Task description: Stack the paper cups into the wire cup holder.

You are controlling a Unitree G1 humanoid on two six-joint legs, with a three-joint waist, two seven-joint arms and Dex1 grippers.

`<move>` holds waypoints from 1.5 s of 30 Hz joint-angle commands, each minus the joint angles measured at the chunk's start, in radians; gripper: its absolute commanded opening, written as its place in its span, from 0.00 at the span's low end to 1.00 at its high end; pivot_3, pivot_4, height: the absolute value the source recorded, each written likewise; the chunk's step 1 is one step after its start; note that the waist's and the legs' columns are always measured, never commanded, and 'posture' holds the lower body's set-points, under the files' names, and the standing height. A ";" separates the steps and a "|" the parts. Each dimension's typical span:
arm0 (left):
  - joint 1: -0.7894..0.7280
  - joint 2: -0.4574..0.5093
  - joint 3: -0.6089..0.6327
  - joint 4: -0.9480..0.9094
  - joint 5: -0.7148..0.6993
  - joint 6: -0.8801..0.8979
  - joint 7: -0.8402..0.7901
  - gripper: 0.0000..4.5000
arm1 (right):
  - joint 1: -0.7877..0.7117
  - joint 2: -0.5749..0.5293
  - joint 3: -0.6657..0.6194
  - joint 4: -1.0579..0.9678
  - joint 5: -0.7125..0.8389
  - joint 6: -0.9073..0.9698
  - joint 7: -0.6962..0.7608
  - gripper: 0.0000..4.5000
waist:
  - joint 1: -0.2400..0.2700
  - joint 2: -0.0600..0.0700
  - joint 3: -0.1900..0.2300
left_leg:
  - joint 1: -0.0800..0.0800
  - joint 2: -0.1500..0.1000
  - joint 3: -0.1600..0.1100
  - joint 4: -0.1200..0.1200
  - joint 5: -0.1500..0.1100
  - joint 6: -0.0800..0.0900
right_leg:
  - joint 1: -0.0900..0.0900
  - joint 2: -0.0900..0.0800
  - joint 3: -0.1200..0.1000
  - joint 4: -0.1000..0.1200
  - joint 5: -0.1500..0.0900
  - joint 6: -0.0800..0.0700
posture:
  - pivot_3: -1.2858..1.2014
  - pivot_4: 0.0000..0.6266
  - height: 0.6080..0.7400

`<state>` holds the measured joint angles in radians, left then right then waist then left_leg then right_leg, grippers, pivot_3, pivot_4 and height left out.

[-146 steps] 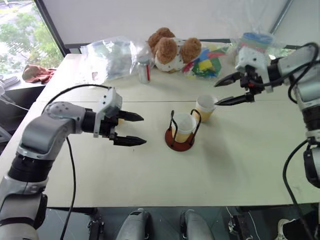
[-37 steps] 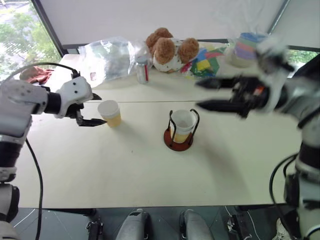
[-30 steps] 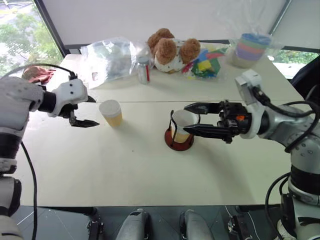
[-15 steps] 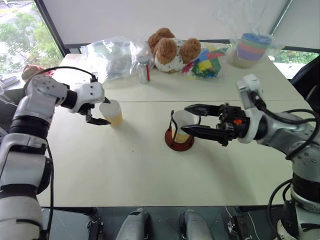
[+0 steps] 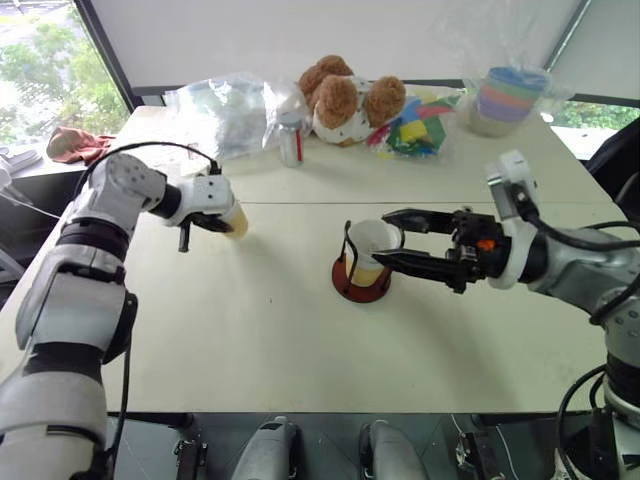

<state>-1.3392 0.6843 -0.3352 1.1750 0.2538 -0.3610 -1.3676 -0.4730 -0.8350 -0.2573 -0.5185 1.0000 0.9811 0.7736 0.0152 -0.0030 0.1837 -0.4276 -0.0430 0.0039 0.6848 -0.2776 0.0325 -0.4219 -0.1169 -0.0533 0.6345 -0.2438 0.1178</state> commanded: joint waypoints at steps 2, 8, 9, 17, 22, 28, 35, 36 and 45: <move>-0.212 -0.069 0.090 -0.027 -0.126 0.055 -0.202 0.01 | 0.109 -0.131 -0.105 0.001 -0.083 -0.029 0.023 0.79 | 0.013 -0.001 0.000 | -0.001 0.000 0.000 0.001 -0.001 0.001 | 0.000 0.000 -0.001 -0.001 0.000 0.000 | 0.52 0.24 1.00; -0.331 -0.175 -0.118 -0.152 -0.517 0.201 -0.247 0.01 | 0.275 -0.162 -0.253 -0.043 -0.115 -0.042 -0.016 0.79 | 0.016 -0.001 -0.001 | -0.001 0.000 0.002 0.001 -0.002 0.004 | 0.001 -0.002 0.000 -0.003 0.000 0.001 | 0.52 0.24 1.00; -0.336 -0.189 -0.160 -0.150 -0.536 0.181 -0.247 0.01 | 0.291 -0.152 -0.272 -0.062 -0.102 -0.038 -0.030 0.79 | 0.013 -0.001 -0.001 | 0.000 0.000 0.002 0.001 -0.002 0.004 | 0.001 -0.002 0.000 -0.002 0.000 0.001 | 0.52 0.24 1.00; -0.369 -0.280 -0.416 -0.132 -0.713 0.150 -0.247 0.01 | 0.427 -0.092 -0.390 -0.193 -0.028 -0.012 -0.150 0.79 | -0.005 -0.001 0.000 | 0.002 0.001 0.002 0.002 -0.002 0.003 | 0.001 -0.001 0.001 -0.001 0.000 0.000 | 0.52 0.24 1.00; -0.364 -0.251 -0.582 -0.153 -0.753 0.058 -0.247 0.01 | 0.471 -0.079 -0.418 -0.230 0.012 -0.013 -0.199 0.79 | -0.002 -0.001 0.000 | 0.001 0.001 0.002 0.002 -0.002 0.003 | 0.000 -0.001 0.001 -0.002 0.000 0.000 | 0.52 0.24 1.00; -0.363 -0.236 -0.692 -0.201 -0.839 0.049 -0.247 0.01 | 0.486 -0.049 -0.381 -0.221 0.008 -0.049 -0.247 0.79 | 0.000 -0.001 0.000 | 0.001 0.001 0.002 0.002 -0.002 0.003 | 0.001 -0.001 0.002 -0.002 0.000 0.000 | 0.52 0.24 1.00; -0.385 -0.242 -0.781 -0.181 -0.849 0.009 -0.247 0.01 | 0.502 -0.038 -0.350 -0.219 -0.005 -0.072 -0.268 0.79 | -0.001 -0.002 0.000 | 0.001 0.001 0.002 0.002 -0.002 0.003 | 0.001 -0.001 0.002 -0.003 0.000 0.000 | 0.52 0.24 1.00; -0.387 -0.251 -0.781 -0.169 -0.844 0.006 -0.247 0.01 | 0.499 -0.036 -0.347 -0.216 -0.004 -0.075 -0.272 0.79 | -0.001 -0.001 0.000 | 0.001 0.001 0.002 0.002 -0.002 0.003 | 0.001 -0.001 0.002 -0.003 0.000 0.000 | 0.52 0.24 1.00; -0.398 -0.323 -0.704 -0.078 -0.823 0.003 -0.247 0.61 | 0.508 -0.031 -0.329 -0.200 -0.009 -0.101 -0.281 0.79 | -0.001 -0.002 0.000 | 0.001 0.001 0.002 0.002 -0.002 0.003 | 0.001 -0.001 0.002 -0.003 0.000 0.000 | 0.52 0.24 1.00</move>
<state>-1.6952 0.3589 -1.0904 1.0895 -0.5676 -0.3589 -1.6110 0.0343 -0.8744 -0.5761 -0.7157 0.9919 0.9064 0.4947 0.0142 -0.0047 0.1837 -0.4265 -0.0423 0.0058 0.6870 -0.2796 0.0359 -0.4208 -0.1178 -0.0518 0.6318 -0.2439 0.1180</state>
